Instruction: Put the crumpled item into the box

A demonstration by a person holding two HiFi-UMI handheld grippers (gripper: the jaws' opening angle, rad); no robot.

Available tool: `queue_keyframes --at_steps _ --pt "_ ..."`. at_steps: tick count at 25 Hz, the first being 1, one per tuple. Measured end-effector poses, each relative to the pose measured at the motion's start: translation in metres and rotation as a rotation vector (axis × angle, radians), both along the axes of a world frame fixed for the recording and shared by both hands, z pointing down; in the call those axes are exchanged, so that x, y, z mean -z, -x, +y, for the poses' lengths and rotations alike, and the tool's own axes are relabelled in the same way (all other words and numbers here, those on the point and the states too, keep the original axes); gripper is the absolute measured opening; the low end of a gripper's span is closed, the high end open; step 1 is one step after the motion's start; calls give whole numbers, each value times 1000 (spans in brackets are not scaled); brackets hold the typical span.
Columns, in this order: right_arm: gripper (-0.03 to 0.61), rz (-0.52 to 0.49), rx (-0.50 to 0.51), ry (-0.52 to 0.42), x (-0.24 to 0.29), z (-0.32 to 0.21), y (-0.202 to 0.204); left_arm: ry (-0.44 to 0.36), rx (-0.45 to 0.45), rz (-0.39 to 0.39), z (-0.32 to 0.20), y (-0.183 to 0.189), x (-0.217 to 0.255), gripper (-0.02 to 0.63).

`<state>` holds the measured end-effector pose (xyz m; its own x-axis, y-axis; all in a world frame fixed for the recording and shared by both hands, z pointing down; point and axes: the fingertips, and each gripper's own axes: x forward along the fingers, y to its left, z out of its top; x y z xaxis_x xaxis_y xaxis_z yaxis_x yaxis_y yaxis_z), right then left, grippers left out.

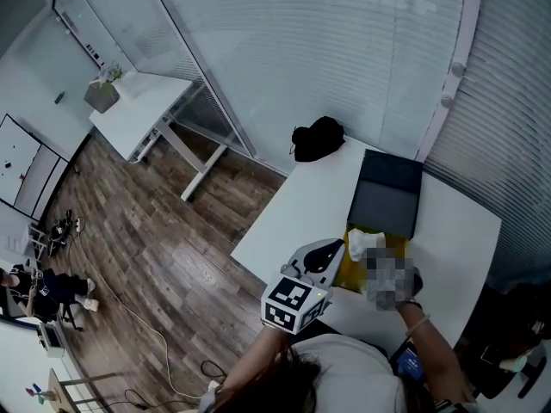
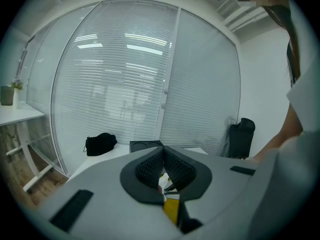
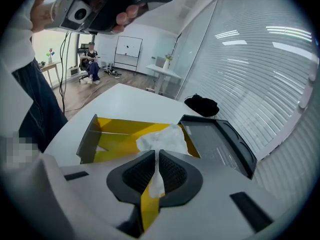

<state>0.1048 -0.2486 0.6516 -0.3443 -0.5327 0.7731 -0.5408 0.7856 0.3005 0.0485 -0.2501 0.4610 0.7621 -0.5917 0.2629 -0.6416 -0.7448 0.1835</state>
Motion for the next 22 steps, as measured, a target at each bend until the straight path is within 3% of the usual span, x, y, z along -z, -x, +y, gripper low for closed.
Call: queue_keyframes --at_steps 10,22 --pt "49 -25 -38 91 -18 3 -1 11 0 -7 1 2 -2 18" --pt "123 -59 -58 124 -19 7 1 8 -13 -20 7 2 -4 18"
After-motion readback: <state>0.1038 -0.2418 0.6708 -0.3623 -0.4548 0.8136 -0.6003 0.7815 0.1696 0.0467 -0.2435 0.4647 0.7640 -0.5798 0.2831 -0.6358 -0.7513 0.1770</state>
